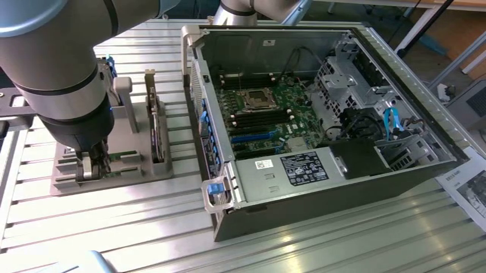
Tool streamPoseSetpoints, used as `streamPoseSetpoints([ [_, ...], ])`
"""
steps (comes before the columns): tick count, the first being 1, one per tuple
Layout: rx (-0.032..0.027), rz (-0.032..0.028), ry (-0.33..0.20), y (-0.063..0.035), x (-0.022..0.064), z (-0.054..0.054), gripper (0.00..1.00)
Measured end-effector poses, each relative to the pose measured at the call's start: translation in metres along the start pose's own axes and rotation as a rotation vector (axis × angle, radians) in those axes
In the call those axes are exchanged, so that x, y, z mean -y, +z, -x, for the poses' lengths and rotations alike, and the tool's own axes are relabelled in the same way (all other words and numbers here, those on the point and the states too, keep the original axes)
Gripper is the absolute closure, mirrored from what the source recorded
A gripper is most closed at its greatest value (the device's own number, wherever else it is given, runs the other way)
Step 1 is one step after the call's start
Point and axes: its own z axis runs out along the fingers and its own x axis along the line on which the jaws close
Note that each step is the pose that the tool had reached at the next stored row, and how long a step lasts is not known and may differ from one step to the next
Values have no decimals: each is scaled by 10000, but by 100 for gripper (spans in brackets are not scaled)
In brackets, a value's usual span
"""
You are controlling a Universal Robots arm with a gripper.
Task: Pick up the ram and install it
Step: 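Pick up the ram and move it above insertion slot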
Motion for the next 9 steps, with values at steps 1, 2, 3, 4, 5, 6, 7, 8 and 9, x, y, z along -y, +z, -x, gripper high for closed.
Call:
streamPoseSetpoints([
  [1,-2,3,0,8,0,3,76],
  [2,-3,3,0,15,0,7,76],
  [3,-3,3,0,21,1,10,76],
  [4,-2,3,0,28,1,13,76],
  [5,-2,2,0,34,2,16,76],
  [6,0,1,0,58,3,16,76],
  [7,-1,2,0,78,4,16,76],
  [8,-1,3,0,95,5,16,76],
  [9,-2,3,0,109,6,16,76],
])
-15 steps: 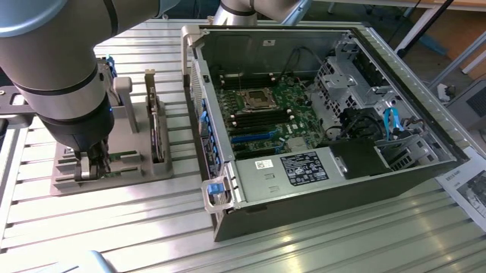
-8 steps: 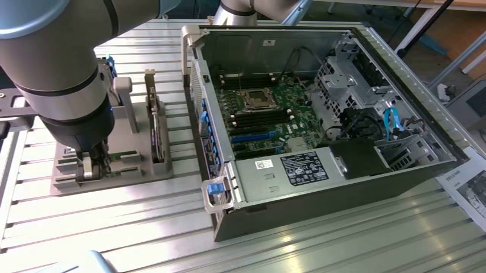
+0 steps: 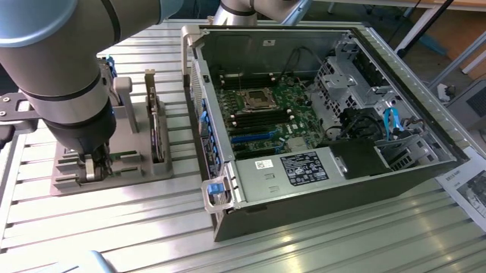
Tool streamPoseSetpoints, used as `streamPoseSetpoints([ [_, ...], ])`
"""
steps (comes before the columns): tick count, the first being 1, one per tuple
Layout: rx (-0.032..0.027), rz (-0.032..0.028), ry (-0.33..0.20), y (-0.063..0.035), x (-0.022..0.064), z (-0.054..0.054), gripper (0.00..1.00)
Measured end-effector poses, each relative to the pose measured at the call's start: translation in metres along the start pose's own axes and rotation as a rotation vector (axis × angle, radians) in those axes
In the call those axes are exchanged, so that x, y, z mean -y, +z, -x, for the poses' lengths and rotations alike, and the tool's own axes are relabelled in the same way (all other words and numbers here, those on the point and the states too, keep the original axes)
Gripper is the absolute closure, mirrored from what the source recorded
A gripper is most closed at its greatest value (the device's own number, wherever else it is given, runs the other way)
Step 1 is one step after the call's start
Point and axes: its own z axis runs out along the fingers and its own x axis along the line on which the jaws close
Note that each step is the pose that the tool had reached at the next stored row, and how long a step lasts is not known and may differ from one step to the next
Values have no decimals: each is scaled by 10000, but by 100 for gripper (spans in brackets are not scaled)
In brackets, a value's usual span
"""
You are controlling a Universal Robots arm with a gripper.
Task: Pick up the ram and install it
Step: 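Pick up the ram and move it above insertion slot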
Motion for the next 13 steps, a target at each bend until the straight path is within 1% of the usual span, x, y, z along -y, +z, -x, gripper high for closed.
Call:
streamPoseSetpoints([
  [3,0,0,0,43,2,-1,76],
  [11,5,1,-1,52,3,19,76],
  [13,6,0,0,100,5,18,76],
])
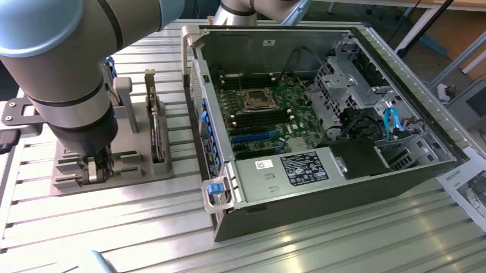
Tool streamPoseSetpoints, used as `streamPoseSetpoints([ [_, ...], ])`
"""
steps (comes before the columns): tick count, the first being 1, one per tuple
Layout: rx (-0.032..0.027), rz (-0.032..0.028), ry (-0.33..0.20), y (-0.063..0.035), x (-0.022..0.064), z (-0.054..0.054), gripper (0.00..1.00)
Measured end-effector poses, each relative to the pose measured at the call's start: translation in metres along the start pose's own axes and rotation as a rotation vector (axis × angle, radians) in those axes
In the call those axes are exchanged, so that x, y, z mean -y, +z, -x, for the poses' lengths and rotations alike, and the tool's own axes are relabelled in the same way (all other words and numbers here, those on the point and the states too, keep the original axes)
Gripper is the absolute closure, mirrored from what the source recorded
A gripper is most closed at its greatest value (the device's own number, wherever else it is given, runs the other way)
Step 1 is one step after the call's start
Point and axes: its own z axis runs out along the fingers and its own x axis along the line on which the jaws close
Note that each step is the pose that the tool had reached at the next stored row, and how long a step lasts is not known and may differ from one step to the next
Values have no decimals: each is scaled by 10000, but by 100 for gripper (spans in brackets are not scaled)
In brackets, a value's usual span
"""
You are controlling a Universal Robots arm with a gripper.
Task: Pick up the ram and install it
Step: 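Pick up the ram and move it above insertion slot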
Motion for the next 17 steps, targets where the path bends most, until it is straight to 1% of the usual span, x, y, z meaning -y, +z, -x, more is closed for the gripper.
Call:
streamPoseSetpoints([
  [4,0,1,0,44,2,-2,76],
  [8,0,0,0,45,2,-1,76],
  [12,1,-1,0,48,2,36,76],
  [17,1,-1,0,61,3,36,76],
])
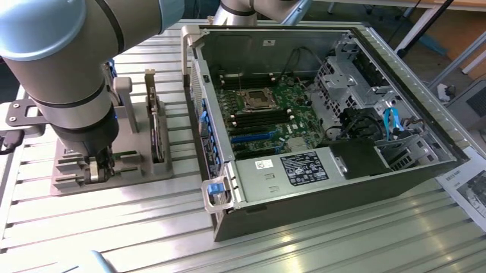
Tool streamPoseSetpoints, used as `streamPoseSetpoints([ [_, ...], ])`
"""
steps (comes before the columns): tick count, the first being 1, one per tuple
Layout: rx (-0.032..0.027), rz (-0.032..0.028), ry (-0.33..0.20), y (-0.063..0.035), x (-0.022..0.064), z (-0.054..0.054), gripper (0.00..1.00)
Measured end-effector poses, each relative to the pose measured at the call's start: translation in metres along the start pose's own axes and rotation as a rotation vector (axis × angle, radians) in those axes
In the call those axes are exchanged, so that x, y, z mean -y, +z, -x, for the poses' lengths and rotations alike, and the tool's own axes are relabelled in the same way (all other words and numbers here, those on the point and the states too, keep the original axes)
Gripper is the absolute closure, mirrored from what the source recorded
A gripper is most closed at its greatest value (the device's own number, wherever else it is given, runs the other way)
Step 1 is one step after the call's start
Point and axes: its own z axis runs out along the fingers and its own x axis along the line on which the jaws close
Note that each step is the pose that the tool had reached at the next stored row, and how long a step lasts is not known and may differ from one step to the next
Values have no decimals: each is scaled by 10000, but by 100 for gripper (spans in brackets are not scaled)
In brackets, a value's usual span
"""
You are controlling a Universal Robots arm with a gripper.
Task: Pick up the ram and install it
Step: 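Pick up the ram and move it above insertion slot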
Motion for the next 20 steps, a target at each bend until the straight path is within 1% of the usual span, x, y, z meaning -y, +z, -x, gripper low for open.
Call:
streamPoseSetpoints([
  [7,-1,1,-1,66,3,-2,76],
  [20,-1,1,0,80,3,-2,76],
])
